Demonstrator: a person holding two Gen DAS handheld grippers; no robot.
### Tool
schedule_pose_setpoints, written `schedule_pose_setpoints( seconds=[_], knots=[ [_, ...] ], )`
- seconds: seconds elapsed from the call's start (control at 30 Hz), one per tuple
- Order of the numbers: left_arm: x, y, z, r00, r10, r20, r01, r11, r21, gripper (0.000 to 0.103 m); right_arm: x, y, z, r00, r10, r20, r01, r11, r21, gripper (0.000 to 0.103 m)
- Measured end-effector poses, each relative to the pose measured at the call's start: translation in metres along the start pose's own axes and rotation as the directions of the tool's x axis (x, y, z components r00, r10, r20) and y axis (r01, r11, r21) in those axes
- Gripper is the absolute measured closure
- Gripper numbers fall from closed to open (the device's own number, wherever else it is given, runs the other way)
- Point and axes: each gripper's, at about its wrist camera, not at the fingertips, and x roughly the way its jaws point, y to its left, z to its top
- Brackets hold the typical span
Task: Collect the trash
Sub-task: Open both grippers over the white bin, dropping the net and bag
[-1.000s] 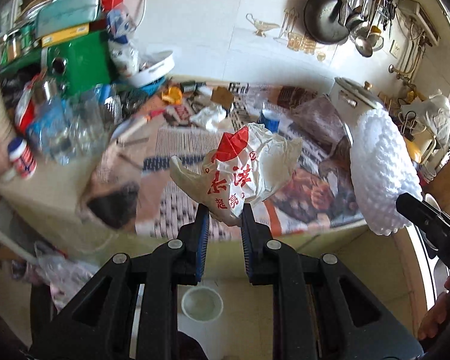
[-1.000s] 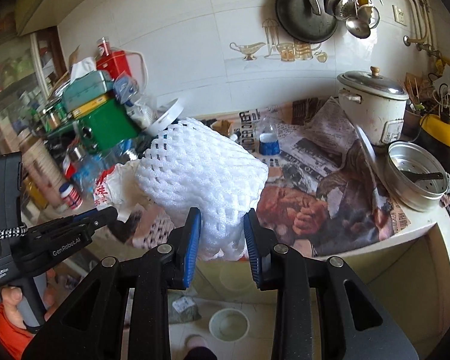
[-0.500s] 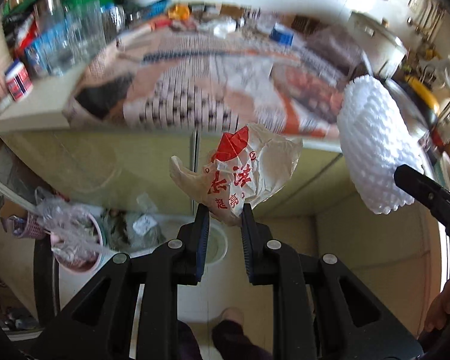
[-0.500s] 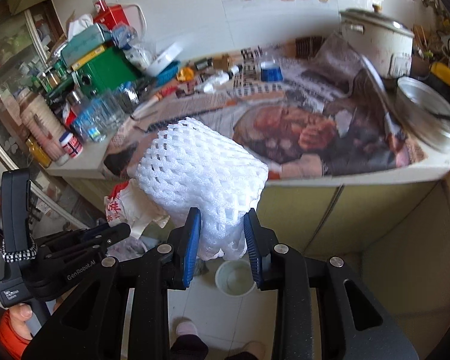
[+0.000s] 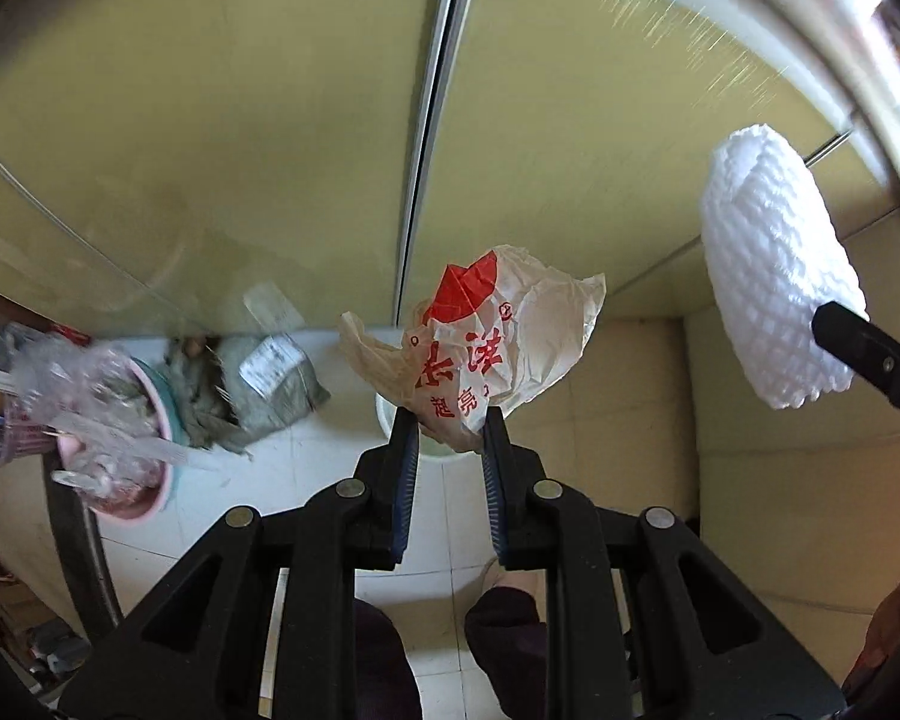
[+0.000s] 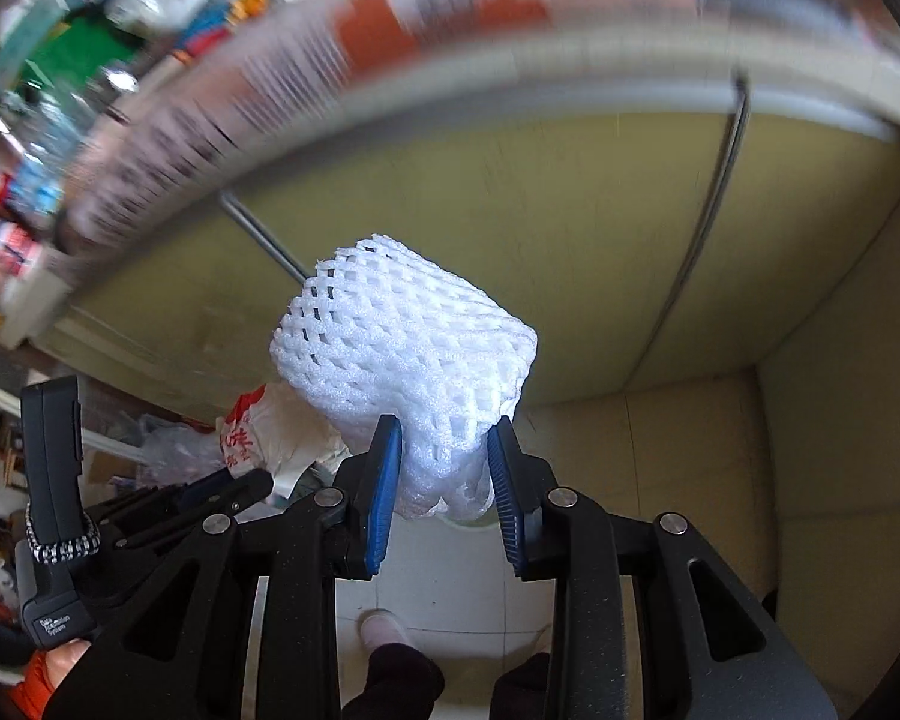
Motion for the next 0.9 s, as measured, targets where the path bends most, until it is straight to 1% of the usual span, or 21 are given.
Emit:
schedule_pose_setpoints(
  seconds=[0.13,0.27,0.37,0.43,0.5,0.6,0.63,0.67,0.7,0.73,0.77,0.83,0.9],
  knots=[
    [0.084,0.022,-0.015,0.997,-0.003,-0.073,0.002,1.0,-0.014,0.083,0.067,-0.016,-0.02,0.999,-0.02,-0.042,0.022,0.999,0.038,0.076],
    [0.156,0.037,-0.028,0.99,-0.034,-0.136,0.028,0.999,-0.044,0.083,0.127,-0.03,-0.038,0.996,-0.045,-0.079,0.048,0.998,0.047,0.076],
    [0.198,0.041,-0.036,0.986,-0.022,-0.167,0.016,0.999,-0.033,0.083,0.168,-0.039,-0.053,0.992,-0.041,-0.122,0.048,0.997,0.054,0.075],
    [0.223,0.044,-0.039,0.983,-0.034,-0.18,0.028,0.999,-0.035,0.082,0.189,-0.042,-0.06,0.99,-0.041,-0.136,0.048,0.998,0.047,0.075],
    [0.239,0.042,-0.04,0.981,-0.039,-0.191,0.034,0.999,-0.031,0.082,0.206,-0.043,-0.068,0.989,-0.044,-0.141,0.049,0.998,0.035,0.075],
    [0.255,0.036,-0.041,0.98,-0.043,-0.195,0.045,0.999,0.006,0.08,0.221,-0.042,-0.075,0.99,-0.031,-0.14,0.035,0.999,0.022,0.073],
    [0.258,0.034,-0.042,0.979,-0.046,-0.197,0.05,0.999,0.015,0.072,0.223,-0.039,-0.074,0.99,-0.025,-0.137,0.027,0.999,0.017,0.07],
    [0.261,0.033,-0.043,0.978,-0.048,-0.204,0.052,0.998,0.019,0.066,0.224,-0.037,-0.074,0.991,-0.019,-0.132,0.02,1.0,0.005,0.068],
    [0.264,0.034,-0.044,0.977,-0.054,-0.208,0.059,0.998,0.018,0.056,0.224,-0.033,-0.07,0.991,-0.023,-0.131,0.022,1.0,-0.005,0.068],
    [0.264,0.035,-0.045,0.977,-0.06,-0.205,0.065,0.998,0.017,0.05,0.226,-0.028,-0.07,0.99,-0.022,-0.138,0.021,1.0,-0.01,0.061],
    [0.263,0.037,-0.046,0.979,-0.06,-0.197,0.065,0.998,0.018,0.048,0.226,-0.028,-0.069,0.989,-0.013,-0.148,0.012,1.0,-0.011,0.056],
    [0.257,0.04,-0.046,0.982,-0.043,-0.184,0.048,0.999,0.018,0.048,0.225,-0.032,-0.067,0.988,-0.001,-0.155,0.001,1.0,-0.003,0.055],
    [0.251,0.044,-0.046,0.983,-0.023,-0.182,0.027,1.0,0.015,0.048,0.224,-0.032,-0.069,0.987,-0.009,-0.161,0.008,1.0,-0.011,0.055]
  ],
)
